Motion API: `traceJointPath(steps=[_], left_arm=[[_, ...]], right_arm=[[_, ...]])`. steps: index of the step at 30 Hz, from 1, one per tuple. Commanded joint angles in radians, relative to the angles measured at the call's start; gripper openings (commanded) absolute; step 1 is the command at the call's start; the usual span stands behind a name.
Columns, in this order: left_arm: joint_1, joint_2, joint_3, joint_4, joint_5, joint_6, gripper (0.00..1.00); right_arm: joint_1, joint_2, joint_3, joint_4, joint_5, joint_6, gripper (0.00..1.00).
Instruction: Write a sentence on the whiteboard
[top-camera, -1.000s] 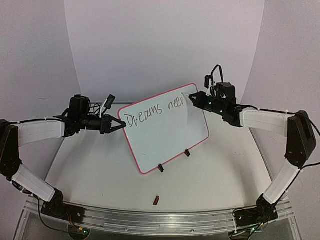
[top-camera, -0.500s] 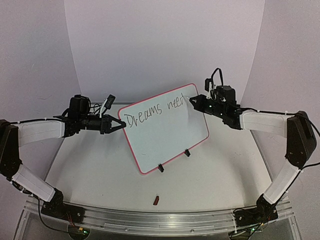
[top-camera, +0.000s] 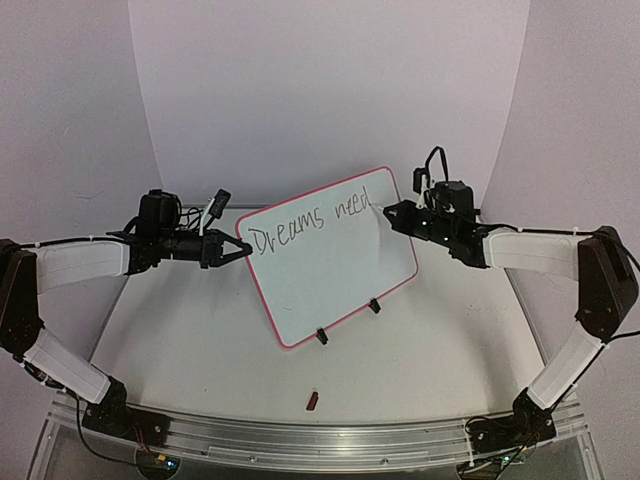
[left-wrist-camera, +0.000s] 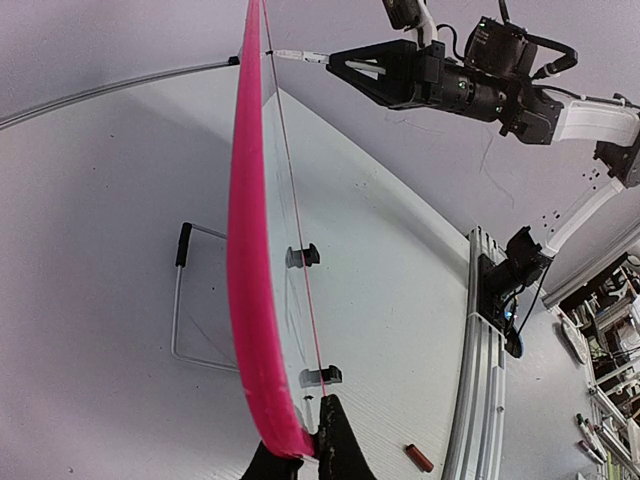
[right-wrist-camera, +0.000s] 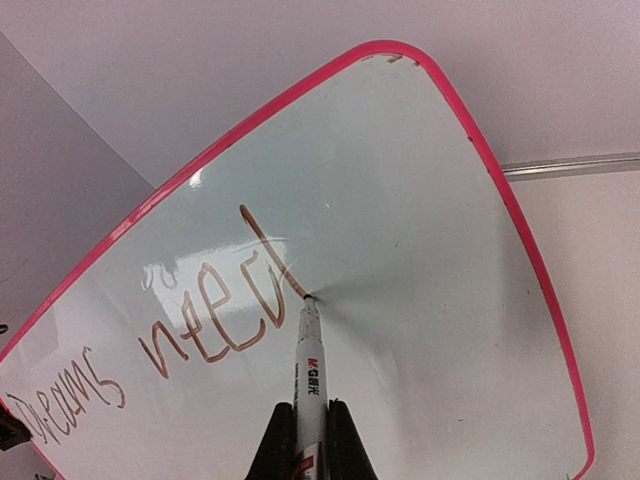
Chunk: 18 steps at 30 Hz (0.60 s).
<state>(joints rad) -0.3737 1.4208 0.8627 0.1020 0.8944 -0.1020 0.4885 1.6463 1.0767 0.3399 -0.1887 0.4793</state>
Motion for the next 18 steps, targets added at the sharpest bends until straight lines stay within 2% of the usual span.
traceJointPath(steps=[1, 12, 18], left_arm=[[-0.021, 0.003, 0.002, -0.048, -0.032, 0.128, 0.0], [-0.021, 0.0, 0.002, -0.045, -0.041, 0.123, 0.0], [-0.022, -0.005, 0.001, -0.046, -0.045, 0.119, 0.0]], right_arm=[[-0.004, -0.039, -0.003, -0.013, 0.049, -0.008, 0.0], [-0.013, -0.117, 0.067, -0.079, 0.144, -0.038, 0.0], [-0.016, -0.234, 0.038, -0.086, 0.103, -0.054, 0.0]])
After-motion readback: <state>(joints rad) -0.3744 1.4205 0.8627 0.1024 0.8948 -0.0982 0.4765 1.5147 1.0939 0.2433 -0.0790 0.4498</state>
